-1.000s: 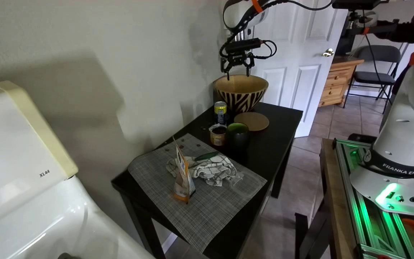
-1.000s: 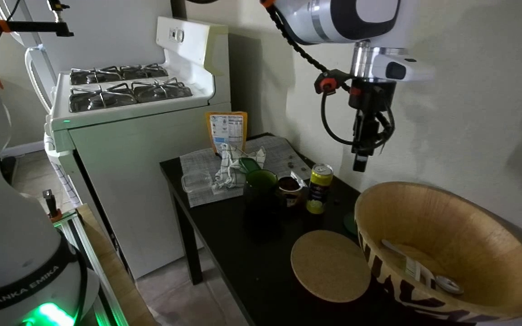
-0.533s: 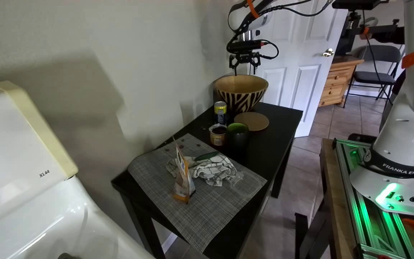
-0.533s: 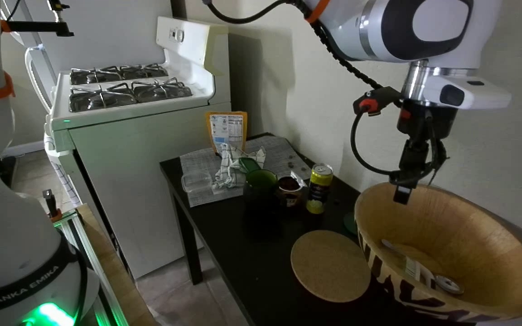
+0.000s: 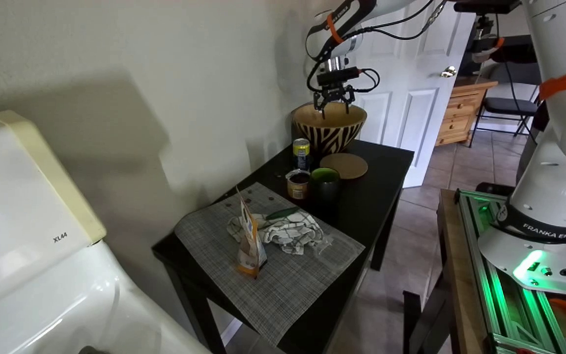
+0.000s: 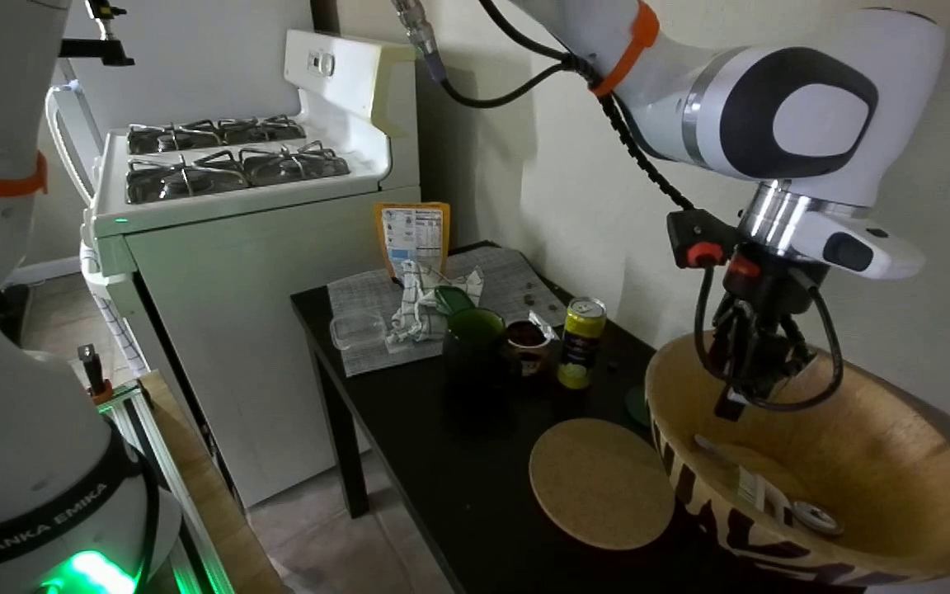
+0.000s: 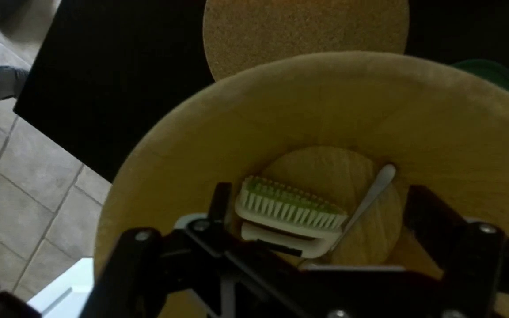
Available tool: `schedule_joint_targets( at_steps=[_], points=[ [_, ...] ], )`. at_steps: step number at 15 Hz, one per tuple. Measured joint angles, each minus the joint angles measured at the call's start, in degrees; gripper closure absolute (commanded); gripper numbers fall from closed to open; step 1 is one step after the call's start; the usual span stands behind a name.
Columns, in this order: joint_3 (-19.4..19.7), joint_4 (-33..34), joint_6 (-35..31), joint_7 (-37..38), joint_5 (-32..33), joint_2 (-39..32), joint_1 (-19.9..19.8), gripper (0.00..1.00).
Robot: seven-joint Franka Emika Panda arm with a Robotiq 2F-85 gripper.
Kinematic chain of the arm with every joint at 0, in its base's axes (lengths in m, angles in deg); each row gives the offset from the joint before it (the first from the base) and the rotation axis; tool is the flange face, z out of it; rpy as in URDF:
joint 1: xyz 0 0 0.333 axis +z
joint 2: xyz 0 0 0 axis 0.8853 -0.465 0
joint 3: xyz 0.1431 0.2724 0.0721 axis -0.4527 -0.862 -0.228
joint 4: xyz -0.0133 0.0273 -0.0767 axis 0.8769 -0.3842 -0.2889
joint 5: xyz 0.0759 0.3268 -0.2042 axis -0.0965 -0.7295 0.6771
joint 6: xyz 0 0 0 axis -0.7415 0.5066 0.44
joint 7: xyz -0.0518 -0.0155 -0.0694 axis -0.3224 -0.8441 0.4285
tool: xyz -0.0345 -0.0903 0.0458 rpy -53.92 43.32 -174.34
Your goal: Remove the white brush from the wooden bowl and put it on the table
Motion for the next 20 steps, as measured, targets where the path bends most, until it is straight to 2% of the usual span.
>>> schedule_joint_targets(
  at_steps=[4,8,12,16,20],
  points=[
    [-0.6,3.59,0.17,-1.4,2.38,-2.84,2.69,0.0],
    [-0.58,4.71,0.54,-1.87,2.55,-3.77,3.05,0.0],
    [-2.38,5.6,0.89,-15.62,-0.98,-3.8,-0.51,0.0],
    [-3.53,7.49,0.57,-31.46,-1.48,-4.67,-4.71,0.0],
    [-3.55,8.14,-0.56,-33.33,-1.27,-5.16,-5.41,0.0]
  ],
)
